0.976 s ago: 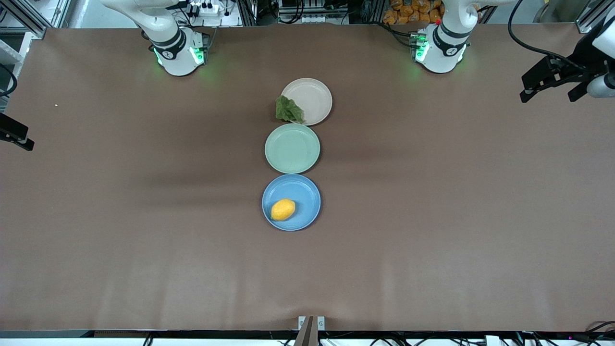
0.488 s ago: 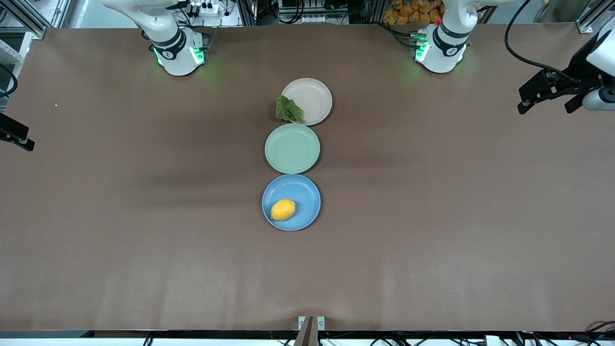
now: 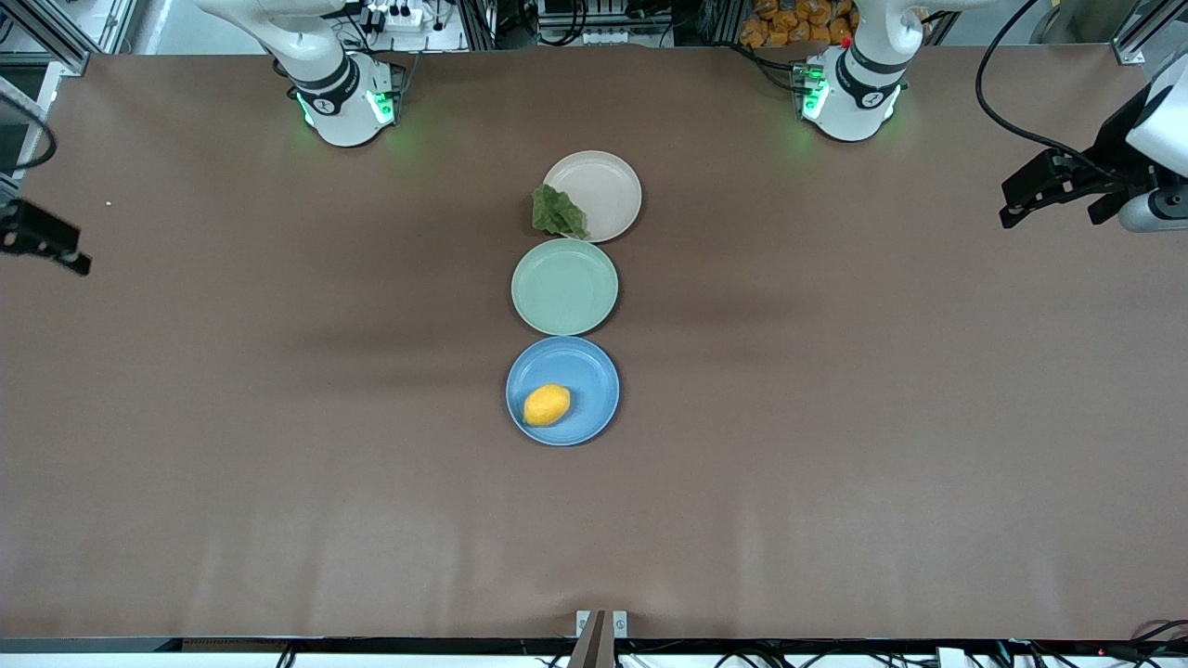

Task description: Place lemon and lettuce in plates

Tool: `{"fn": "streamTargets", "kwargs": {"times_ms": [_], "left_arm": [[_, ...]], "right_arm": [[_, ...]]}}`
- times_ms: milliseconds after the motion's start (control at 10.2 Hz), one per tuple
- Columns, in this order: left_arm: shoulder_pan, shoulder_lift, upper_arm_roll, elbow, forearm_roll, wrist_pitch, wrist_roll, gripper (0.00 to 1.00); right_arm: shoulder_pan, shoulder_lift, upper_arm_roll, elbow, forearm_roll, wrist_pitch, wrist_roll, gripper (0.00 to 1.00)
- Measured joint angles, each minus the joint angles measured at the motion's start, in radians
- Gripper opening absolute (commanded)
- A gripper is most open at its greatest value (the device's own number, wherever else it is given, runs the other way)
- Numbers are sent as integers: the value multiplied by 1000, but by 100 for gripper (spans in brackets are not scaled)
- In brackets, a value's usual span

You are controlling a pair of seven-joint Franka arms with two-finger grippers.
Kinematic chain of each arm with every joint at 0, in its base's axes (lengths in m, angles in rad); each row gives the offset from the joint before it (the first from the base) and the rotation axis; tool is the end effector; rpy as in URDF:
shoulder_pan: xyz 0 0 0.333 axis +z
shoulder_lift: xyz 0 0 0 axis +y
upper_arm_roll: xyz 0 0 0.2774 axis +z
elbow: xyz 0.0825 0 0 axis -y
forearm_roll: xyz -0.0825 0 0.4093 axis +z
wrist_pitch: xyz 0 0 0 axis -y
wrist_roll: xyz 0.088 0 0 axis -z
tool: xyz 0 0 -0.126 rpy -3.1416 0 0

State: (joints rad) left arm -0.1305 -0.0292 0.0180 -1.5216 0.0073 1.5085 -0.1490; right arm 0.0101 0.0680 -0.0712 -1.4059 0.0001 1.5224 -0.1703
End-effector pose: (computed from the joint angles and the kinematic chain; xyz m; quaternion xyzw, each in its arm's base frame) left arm 0.5625 -0.0624 0.6024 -0.9998 -0.0185 -0.0084 0.0023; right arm 0.5935 -0.0349 0.6044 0.9982 0.0547 0.0239 0.0052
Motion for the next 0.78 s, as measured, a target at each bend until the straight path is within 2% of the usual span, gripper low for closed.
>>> {"fn": "streamTargets", "kwargs": {"times_ms": [293,780], "left_arm": [[-1,0,6,0,0,2,0,100],[-4,0,6,1,0,5,0,100]], "right_arm": [[7,-31,26,-29,0,0,47,100],[8,-30,26,-35,0,3,50,100]]}}
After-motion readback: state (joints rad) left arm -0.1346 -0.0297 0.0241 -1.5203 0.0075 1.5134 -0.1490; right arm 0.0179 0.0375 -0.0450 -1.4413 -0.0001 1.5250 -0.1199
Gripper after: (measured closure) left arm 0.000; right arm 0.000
